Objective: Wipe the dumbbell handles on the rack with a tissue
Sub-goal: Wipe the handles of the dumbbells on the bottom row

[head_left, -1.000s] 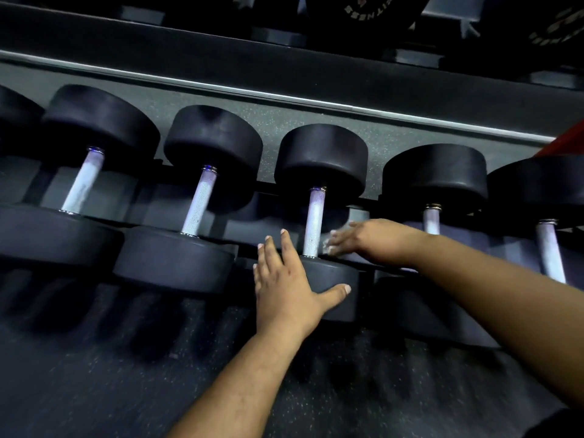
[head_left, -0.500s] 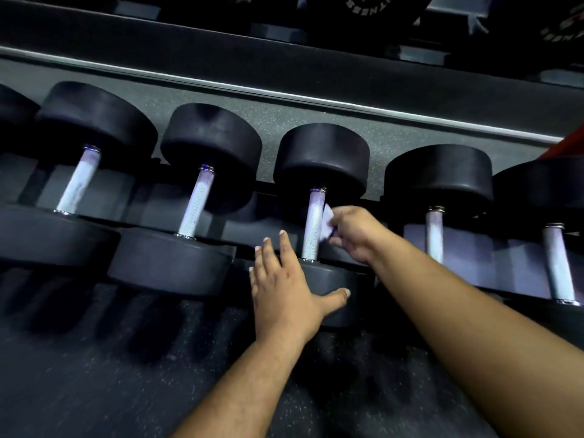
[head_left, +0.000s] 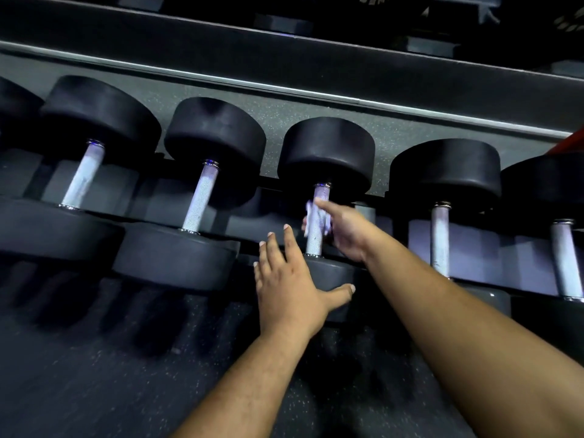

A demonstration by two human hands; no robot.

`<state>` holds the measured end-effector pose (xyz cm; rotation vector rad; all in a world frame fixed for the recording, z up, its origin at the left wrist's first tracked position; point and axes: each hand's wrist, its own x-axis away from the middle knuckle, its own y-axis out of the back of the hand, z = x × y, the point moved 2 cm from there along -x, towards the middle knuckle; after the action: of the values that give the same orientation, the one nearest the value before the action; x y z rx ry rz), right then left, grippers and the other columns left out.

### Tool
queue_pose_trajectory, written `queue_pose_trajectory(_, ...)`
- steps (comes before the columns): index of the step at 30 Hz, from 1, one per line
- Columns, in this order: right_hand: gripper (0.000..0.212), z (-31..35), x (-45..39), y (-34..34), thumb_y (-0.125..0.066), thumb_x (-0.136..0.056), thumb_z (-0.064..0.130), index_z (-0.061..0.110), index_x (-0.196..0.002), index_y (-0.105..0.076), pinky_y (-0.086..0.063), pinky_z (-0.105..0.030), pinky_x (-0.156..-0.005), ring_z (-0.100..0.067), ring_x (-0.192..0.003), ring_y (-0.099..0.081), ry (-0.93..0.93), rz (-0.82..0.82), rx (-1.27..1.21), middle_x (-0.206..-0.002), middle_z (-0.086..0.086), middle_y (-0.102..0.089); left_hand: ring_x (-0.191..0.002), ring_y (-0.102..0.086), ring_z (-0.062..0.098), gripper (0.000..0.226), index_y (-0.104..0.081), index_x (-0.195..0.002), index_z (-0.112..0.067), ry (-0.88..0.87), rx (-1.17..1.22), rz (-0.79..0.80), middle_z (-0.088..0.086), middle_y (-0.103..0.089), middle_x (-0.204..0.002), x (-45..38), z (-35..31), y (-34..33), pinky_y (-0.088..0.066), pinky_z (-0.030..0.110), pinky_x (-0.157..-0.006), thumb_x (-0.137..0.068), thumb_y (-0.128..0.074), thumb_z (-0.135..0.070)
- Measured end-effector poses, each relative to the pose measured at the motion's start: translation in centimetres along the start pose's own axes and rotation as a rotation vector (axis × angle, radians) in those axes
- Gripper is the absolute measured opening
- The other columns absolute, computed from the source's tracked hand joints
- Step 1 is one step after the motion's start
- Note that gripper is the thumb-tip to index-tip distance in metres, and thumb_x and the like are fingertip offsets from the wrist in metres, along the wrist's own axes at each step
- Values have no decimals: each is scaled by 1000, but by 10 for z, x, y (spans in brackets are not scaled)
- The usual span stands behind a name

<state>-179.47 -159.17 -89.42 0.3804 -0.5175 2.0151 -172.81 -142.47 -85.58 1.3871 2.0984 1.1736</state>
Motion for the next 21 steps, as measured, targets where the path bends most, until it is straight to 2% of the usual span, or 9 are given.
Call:
queue_pose_trajectory(3,27,-16,13,17,-67,-92,40,13,-87,-69,-43,-31,-71,-20,-73,-57,-99,129,414,-81,-11,-66,-156,3,28,142,8,-160,-20,3,4,-11,12,4,-169,-1,0,0,-5,45,-127,-60,-72,-81)
queue_pose_trajectory(8,18,-4,30,32,-66,-91,14,14,-73,-64,-28,-32,-55,-18,-63,-41,-44,64,773,-68,-8,-54,-156,4,29,142,9,-159,-20,6,5,-1,13,7,-168,0,-1,0,-4,45,-126,-60,-73,-80)
queue_pose_trajectory(11,24,22,35,24,-59,-86,10,12,-62,-56,-30,-34,-57,-17,-56,-43,261,-149,1017,-59,-3,-51,-156,2,30,142,8,-160,-19,6,4,0,14,6,-168,-1,-2,1,-5,45,-126,-60,-74,-80)
queue_pose_trajectory(13,14,33,36,12,-58,-90,18,18,-89,-72,-43,-33,-63,-23,-74,-63,553,-270,1234,-76,-1,-68,-156,3,30,143,9,-160,-19,-1,12,6,14,6,-168,-1,-1,1,-6,45,-126,-61,-73,-80)
queue_pose_trajectory(14,24,34,35,6,-57,-93,20,26,-110,-72,-50,-33,-73,-23,-89,-67,680,-202,1305,-95,-1,-74,-156,3,30,143,11,-159,-19,-4,16,8,14,7,-168,-1,-1,1,-6,45,-127,-61,-73,-80)
queue_pose_trajectory(15,35,30,31,2,-56,-94,19,30,-125,-67,-52,-35,-86,-22,-105,-66,742,-34,1383,-115,0,-73,-156,3,29,143,12,-159,-20,-2,19,12,13,8,-168,0,-1,1,-6,45,-127,-61,-72,-80)
queue_pose_trajectory(17,46,17,23,-1,-51,-96,17,29,-139,-57,-34,-46,-113,-19,-136,-50,708,353,1658,-142,3,-58,-156,3,29,143,12,-159,-20,-1,22,8,13,8,-168,0,-1,2,-6,45,-127,-61,-72,-81)
queue_pose_trajectory(19,48,17,24,3,-46,-99,19,34,-145,-50,-14,-49,-121,-11,-150,-24,608,559,1935,-155,13,-42,-156,3,29,142,11,-159,-20,1,9,8,13,8,-168,-1,-2,1,-5,45,-127,-61,-72,-81)
queue_pose_trajectory(21,49,25,32,8,-43,-102,19,37,-147,-46,-13,-50,-120,-9,-152,-15,596,648,1996,-159,18,-32,-155,4,30,142,11,-159,-20,6,4,10,14,7,-168,-2,-2,1,-5,45,-127,-62,-72,-80)
